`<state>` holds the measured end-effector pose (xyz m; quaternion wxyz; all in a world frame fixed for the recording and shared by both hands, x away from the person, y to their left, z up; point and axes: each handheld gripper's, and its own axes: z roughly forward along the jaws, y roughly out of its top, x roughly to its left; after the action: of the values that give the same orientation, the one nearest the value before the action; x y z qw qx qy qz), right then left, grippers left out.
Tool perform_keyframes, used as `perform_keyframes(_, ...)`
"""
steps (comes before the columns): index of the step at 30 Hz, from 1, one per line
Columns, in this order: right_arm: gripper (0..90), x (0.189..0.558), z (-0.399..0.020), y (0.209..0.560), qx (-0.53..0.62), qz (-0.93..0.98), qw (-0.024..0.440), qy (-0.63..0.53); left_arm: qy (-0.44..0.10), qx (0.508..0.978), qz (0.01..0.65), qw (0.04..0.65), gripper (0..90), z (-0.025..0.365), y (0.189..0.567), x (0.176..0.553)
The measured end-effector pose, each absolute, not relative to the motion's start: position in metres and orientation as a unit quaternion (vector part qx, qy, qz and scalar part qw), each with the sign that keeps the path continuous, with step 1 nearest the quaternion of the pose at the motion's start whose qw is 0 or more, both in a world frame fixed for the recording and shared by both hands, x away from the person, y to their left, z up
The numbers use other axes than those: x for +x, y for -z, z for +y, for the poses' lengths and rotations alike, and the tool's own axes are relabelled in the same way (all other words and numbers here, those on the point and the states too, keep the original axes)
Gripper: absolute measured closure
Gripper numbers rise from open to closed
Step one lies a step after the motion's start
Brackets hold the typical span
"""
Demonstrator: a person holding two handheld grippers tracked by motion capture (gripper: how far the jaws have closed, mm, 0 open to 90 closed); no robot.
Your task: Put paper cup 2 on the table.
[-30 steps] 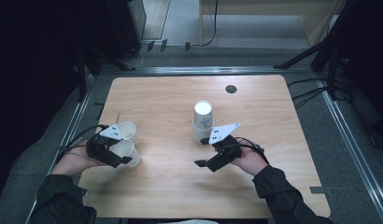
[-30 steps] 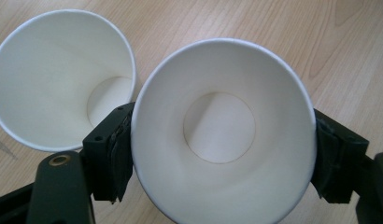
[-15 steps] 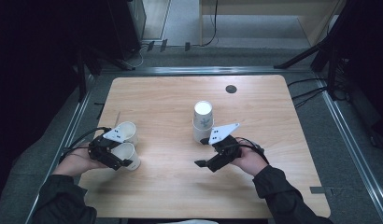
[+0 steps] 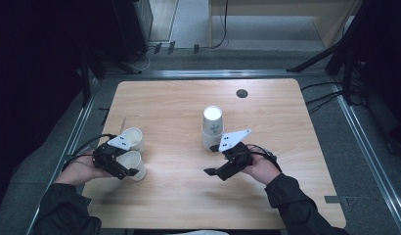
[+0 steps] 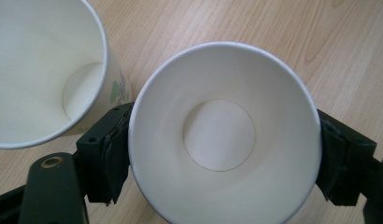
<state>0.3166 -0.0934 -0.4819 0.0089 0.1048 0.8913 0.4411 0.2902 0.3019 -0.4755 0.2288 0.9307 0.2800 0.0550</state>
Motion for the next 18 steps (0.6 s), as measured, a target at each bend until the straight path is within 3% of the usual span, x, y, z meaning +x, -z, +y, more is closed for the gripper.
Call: perform_keyframes(18, 19.3, 0.3162, -0.0936, 0.4814, 0.103, 0.892, 0.01, -0.44, -0.04, 0.926, 0.285, 0.244, 16.1, 0.3044, 0.4706, 0.2889)
